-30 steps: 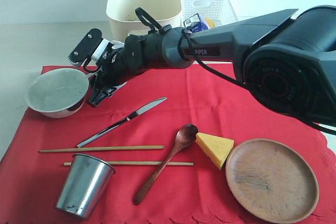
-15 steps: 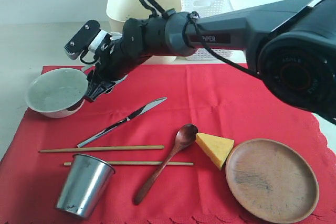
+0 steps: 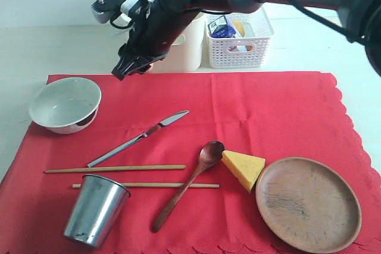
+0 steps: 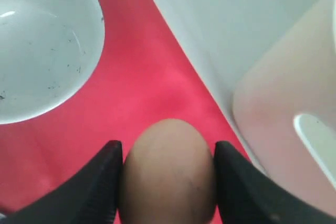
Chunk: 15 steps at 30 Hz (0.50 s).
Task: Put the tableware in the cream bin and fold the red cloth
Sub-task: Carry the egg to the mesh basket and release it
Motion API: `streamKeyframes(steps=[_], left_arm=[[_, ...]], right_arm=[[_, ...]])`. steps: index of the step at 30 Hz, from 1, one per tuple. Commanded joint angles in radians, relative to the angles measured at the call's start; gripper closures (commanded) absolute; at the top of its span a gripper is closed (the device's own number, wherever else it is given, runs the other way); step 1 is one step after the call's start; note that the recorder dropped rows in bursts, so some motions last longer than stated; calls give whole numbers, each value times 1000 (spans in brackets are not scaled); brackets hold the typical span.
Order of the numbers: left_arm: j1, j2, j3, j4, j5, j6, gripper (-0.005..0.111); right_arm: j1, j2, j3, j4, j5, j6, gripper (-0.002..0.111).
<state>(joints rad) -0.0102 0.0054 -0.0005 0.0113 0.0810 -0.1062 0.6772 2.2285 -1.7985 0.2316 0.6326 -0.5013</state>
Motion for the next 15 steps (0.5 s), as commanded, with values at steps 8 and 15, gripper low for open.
streamKeyframes(steps=[8, 15], left_arm=[[0, -5, 1, -3, -1, -2, 104], [0, -5, 1, -3, -1, -2, 104]], right_arm=[[-72, -168, 202, -8, -132, 42, 108], [-198, -228, 257, 2, -172, 42, 108]])
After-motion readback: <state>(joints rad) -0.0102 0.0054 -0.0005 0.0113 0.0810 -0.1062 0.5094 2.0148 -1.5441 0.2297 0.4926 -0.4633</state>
